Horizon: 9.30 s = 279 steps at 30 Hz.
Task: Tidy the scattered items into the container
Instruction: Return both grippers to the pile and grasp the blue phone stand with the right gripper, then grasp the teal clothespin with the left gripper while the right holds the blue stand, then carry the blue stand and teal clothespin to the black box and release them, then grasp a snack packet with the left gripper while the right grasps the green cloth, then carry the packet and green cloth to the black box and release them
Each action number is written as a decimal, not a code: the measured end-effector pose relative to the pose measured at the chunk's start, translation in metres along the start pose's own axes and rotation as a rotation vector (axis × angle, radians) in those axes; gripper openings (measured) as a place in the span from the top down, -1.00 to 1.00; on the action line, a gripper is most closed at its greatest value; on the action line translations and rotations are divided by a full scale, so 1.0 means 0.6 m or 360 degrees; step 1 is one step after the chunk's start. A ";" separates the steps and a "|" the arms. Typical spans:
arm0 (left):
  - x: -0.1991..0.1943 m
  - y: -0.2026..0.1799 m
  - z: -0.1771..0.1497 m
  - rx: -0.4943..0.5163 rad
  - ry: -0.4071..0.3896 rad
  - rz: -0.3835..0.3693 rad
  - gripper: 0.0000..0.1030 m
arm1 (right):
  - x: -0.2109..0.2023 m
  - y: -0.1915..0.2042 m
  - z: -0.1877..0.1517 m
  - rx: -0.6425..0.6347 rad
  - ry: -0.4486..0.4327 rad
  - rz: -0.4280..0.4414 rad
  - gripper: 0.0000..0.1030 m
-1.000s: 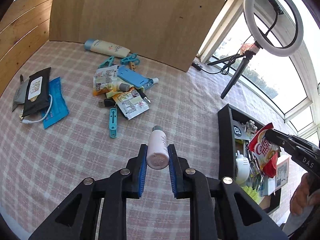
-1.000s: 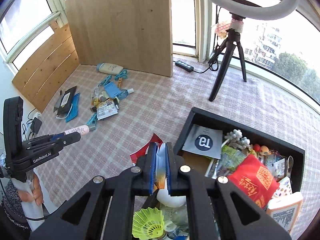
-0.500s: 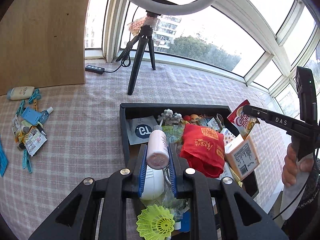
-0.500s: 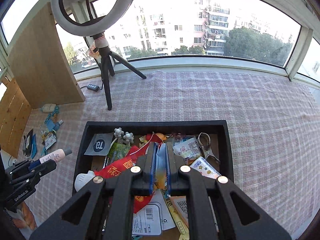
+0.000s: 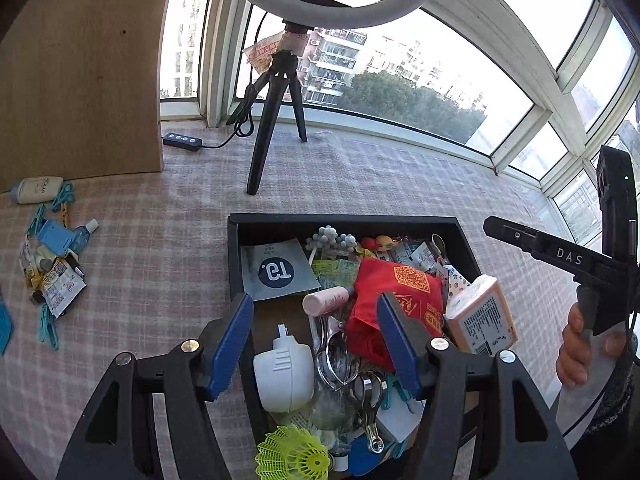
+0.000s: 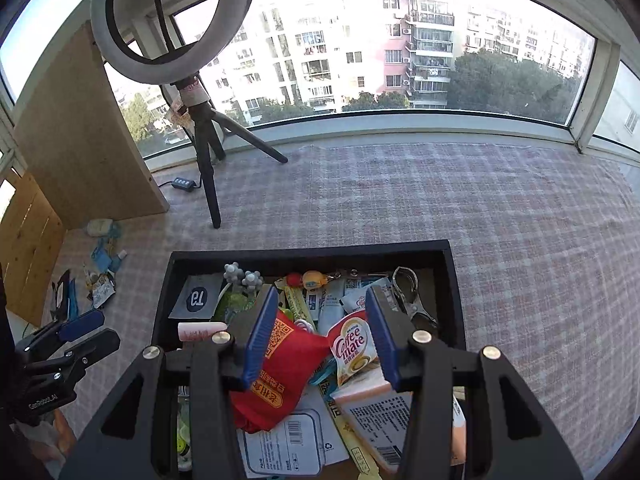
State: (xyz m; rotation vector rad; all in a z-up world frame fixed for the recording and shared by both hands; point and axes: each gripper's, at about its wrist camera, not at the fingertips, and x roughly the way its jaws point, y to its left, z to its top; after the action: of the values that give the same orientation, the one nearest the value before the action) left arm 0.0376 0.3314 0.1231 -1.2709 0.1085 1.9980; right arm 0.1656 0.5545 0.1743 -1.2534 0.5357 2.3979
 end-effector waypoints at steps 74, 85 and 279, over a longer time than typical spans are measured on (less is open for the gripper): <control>0.026 0.468 -0.083 -0.0525 0.0049 0.0338 0.78 | 0.433 0.726 0.039 -0.1129 0.0710 0.0461 0.06; 0.022 0.472 -0.083 -0.0531 0.0046 0.0312 0.78 | 0.449 0.712 0.050 -0.0984 0.0763 0.0469 0.32; -0.041 -0.157 -0.066 0.0385 0.0288 -0.0488 -0.05 | -0.084 -0.064 0.012 0.0179 0.0056 0.0236 0.15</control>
State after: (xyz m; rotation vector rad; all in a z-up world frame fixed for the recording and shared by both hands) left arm 0.1318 0.3676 0.1521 -1.2272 0.2215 1.5580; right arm 0.2065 0.5831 0.2143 -1.2491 0.7887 2.4304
